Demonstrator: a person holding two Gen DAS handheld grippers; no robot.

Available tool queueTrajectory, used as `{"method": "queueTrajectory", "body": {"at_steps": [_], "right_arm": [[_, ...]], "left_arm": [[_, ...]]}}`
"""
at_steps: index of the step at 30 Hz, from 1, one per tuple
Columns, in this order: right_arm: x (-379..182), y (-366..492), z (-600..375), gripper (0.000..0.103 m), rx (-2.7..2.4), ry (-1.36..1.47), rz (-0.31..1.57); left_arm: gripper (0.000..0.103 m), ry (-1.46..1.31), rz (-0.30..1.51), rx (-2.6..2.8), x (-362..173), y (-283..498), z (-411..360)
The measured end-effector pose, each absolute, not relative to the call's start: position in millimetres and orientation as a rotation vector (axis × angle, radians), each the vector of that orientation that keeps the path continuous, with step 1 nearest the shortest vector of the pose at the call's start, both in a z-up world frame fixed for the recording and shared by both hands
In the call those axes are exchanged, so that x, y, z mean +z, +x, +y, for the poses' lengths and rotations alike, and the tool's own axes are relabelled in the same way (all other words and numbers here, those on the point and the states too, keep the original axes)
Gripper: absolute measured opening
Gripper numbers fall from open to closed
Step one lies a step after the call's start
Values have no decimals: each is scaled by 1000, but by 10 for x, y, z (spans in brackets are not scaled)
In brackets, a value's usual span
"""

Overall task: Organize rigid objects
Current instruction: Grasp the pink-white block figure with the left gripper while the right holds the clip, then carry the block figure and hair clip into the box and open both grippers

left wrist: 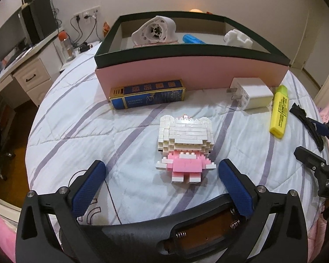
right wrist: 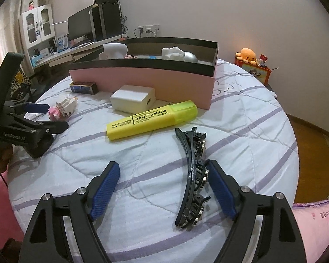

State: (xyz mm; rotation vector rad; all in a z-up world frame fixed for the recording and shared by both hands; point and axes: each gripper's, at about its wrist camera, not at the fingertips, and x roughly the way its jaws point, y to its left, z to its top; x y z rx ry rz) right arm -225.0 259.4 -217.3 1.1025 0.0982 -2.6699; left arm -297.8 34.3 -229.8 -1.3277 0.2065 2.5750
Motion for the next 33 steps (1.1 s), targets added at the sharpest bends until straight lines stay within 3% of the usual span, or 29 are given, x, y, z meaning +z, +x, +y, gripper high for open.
{"method": "queueTrajectory", "body": {"at_steps": [2,4,6,7,9,10,12,20,33], "right_arm": [[-2172,-2235,2601,80,-2681,1088,80],[-2168,-2215,2585,75,-2713,1077,88],[-2161,-2208,2597,67,-2745,1074,82],[-2155,-2204,2611,64,-2756,1072,71],[-2143,-2210,2638,43,-2779,1075,63],[-2131,-2210,2665,38,-2803,1079,52],[-2117,-2219,2719,19,-2810,1085,23],[-2025,-2208,2784,19,-2813,1070,2],[-1421,-2375,2715,19,-2804,915,16]], "left_arm": [[102,-1311,211,2597,-2297,-2956,356],[84,-1285,206,2603,-2268,-2914,381],[74,-1262,239,2590,-2238,-2876,445],[63,-1244,258,2579,-2231,-2862,476],[51,-1230,237,2557,-2217,-2865,508],[45,-1230,232,2562,-2214,-2876,520],[44,-1231,221,2570,-2205,-2891,521],[44,-1224,158,2538,-2109,-2839,478],[44,-1045,161,2536,-1556,-2857,507]]}}
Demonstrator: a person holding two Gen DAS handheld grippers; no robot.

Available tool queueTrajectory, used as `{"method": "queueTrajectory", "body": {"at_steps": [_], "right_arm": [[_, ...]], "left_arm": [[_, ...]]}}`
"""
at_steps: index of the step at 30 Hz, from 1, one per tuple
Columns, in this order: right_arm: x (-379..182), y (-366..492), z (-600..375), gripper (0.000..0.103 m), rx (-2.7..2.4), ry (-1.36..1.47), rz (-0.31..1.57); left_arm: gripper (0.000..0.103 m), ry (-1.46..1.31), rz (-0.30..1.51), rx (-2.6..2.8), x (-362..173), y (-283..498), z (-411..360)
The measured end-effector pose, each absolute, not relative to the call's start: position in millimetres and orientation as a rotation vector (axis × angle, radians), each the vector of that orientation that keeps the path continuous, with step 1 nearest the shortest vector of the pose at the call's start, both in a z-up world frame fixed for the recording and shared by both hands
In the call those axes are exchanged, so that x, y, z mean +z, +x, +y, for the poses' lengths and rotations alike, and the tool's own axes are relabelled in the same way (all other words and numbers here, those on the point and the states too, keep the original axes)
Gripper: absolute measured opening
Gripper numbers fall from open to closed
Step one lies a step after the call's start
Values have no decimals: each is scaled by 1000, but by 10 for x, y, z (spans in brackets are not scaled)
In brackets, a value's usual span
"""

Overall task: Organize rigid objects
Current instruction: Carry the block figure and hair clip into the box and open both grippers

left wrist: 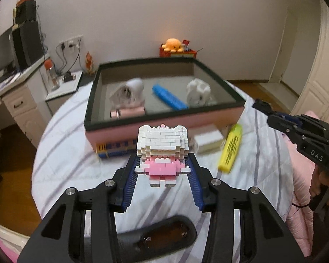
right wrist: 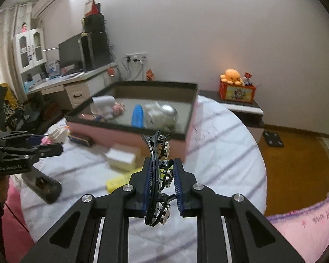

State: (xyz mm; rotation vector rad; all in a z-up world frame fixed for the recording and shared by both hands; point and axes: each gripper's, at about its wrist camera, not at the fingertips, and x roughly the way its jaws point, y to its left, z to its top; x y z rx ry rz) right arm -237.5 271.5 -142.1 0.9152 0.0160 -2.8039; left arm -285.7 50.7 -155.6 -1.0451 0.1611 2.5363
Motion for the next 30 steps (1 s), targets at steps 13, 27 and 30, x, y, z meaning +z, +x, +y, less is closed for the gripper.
{"method": "queueTrajectory", "body": {"at_steps": [13,27,30], "right_arm": [[-1032,-3208,2411,19,-2708,893,142],[-1264,-4436,2141,19,-2578,1083,235],[-1340,-4568,2091,19,-2556,1112,231]], "left_arm": [[44,-1010,194,2481,-1134,-3747,764],[44,-1202,279,2444,-1456,-4846,968],[44,-1241,286,2448,-1548,-4956,943]]}}
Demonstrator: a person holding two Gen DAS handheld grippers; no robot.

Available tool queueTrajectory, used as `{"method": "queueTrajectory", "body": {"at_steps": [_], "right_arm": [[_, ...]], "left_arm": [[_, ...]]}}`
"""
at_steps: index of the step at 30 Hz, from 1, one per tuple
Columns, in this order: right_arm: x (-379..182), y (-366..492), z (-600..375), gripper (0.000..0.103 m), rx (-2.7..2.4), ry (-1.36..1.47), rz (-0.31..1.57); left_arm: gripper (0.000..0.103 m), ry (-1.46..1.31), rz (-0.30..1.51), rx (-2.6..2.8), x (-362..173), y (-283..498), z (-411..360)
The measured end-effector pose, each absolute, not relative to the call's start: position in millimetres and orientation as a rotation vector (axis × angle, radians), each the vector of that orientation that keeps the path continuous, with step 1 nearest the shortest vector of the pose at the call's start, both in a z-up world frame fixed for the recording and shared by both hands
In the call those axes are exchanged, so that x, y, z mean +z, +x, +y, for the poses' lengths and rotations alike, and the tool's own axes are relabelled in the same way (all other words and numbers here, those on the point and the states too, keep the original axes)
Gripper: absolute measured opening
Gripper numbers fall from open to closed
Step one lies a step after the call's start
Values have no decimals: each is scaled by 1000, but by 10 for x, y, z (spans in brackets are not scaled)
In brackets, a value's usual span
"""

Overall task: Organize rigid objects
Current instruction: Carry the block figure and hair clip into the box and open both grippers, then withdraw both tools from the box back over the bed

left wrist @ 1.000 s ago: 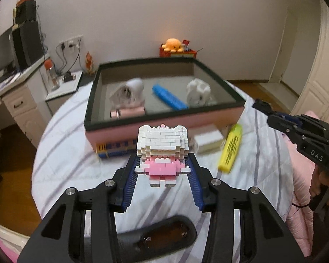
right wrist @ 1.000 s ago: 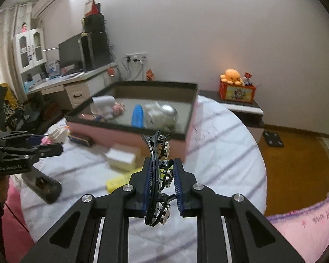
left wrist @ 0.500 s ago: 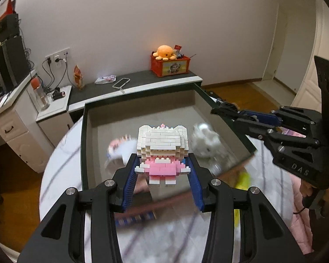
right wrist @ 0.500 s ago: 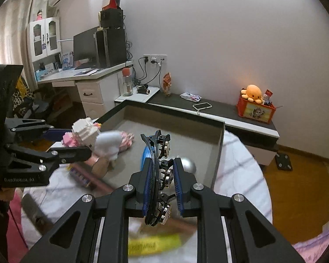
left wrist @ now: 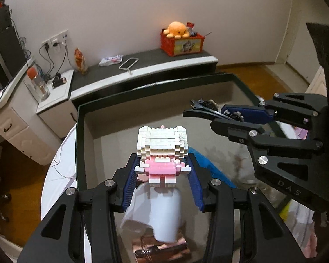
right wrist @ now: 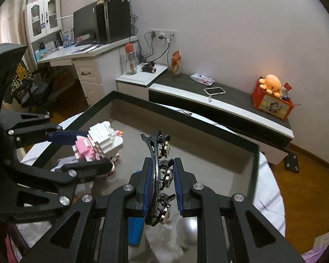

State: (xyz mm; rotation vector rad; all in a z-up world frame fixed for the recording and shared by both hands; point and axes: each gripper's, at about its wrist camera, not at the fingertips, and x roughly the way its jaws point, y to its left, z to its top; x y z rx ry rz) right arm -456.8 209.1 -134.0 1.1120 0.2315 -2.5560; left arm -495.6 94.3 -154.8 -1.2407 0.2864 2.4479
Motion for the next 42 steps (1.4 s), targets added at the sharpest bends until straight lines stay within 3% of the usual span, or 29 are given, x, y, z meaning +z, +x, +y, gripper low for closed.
{"method": "queueTrajectory", "body": {"at_steps": [8,9,11,13,15,19,23,32,42], "right_arm": [[-1451,-4710,2097,20,-2543,1151,211],[-1449,-4710,2108,20,-2562,1153,215],[-1429,-4712,2124,21,-2575,1147,201],[-1403,-4700,2145,31,-2580,1145,176],[-1344,-4659,2192,62,-2612,1135,145],[-1211,-4559,2216,72,-2637,1085,107],[-1075,-4375,2210,77,-2655,1040,99],[-794,-3809,2165,79,-2650,962,102],[-678,-3030,2266,81,-2677,895,20]], "left_arm": [[45,-1274,250,2445,-1701,-5064,901],[48,-1276,248,2448,-1705,-5062,903],[66,-1274,230,2446,-1685,-5051,903],[80,-1263,243,2464,-1650,-5019,911],[88,-1244,258,2478,-1594,-4958,900],[96,-1197,231,2517,-1450,-4800,804],[99,-1142,239,2572,-1297,-4529,705],[102,-1066,287,2618,-1108,-3851,484],[103,-1036,217,2669,-1110,-2995,166]]}}
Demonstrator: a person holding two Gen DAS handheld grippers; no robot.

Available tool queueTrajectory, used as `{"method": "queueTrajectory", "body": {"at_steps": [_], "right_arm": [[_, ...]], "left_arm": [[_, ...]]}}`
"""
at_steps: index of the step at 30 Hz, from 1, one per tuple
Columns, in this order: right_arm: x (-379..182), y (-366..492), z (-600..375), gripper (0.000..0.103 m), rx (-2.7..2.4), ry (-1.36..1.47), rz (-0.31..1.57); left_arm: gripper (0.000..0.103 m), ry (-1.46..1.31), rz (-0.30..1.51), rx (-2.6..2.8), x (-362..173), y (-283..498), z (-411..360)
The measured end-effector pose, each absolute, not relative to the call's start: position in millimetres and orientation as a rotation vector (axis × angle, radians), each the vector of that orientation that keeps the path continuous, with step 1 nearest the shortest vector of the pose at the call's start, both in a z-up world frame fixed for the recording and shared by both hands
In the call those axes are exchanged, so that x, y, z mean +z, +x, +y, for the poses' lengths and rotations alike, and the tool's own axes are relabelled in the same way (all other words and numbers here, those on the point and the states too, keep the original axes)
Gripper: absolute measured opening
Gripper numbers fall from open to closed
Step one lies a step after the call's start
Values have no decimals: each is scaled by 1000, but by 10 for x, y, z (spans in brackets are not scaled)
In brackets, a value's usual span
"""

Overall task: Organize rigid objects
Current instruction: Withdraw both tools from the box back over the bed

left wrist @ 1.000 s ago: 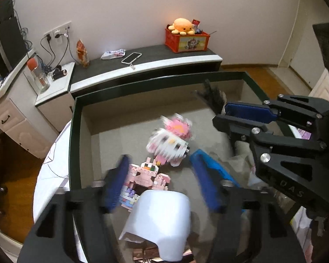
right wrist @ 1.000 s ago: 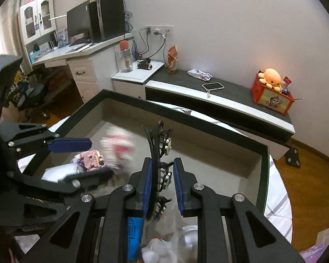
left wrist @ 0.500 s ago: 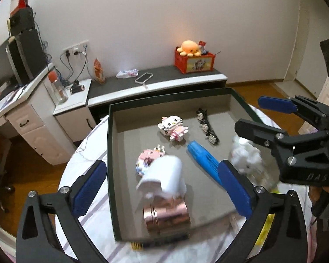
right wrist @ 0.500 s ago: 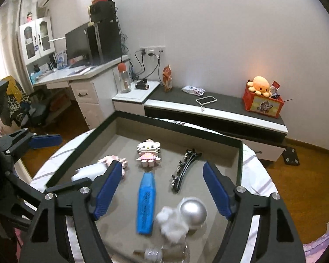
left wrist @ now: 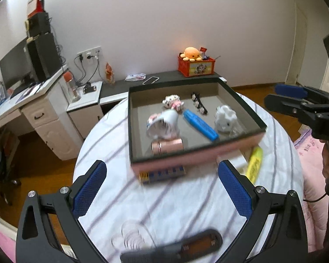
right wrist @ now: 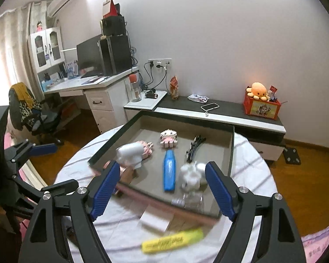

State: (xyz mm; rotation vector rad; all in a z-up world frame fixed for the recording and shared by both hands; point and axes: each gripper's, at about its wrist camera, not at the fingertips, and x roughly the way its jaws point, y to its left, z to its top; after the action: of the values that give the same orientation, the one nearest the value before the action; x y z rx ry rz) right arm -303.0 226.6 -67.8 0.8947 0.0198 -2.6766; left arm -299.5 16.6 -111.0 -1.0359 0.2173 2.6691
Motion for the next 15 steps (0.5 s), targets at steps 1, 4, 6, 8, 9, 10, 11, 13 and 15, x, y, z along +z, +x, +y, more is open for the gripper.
{"method": "queueTrajectory", "body": {"at_steps": [1,4,6,8,9,10,11,13,15], "right_arm": [[-694,-2975,2279,81,-2679,897,15],[-769,-2730,2349,81,-2700,909,-33],[-827,-2588,2385,81,-2712,913,-60],[-905,-2456,2426,82,-2722,935,-82],[-945,-2403,2446,81,-2730,948,-95],[-968,-2367,2466,81,-2733,957,-104],[-1025,-2306,2486,82,-2738,967,-120],[-1111,-2202,2510,82,-2751,984,-134],[-1228,-2148,2517,82,-2754,1027,-149]], "left_arm": [[103,-1040,211,2671,-1126,-2930,167],[103,-1054,205,2670,-1204,-2729,124],[103,-1066,201,2670,-1255,-2620,102],[103,-1079,189,2668,-1312,-2511,70],[103,-1087,184,2667,-1349,-2452,58],[103,-1095,181,2664,-1382,-2407,44],[103,-1106,179,2660,-1417,-2364,27],[103,-1137,183,2655,-1500,-2285,-4],[103,-1157,189,2648,-1568,-2220,-35]]}}
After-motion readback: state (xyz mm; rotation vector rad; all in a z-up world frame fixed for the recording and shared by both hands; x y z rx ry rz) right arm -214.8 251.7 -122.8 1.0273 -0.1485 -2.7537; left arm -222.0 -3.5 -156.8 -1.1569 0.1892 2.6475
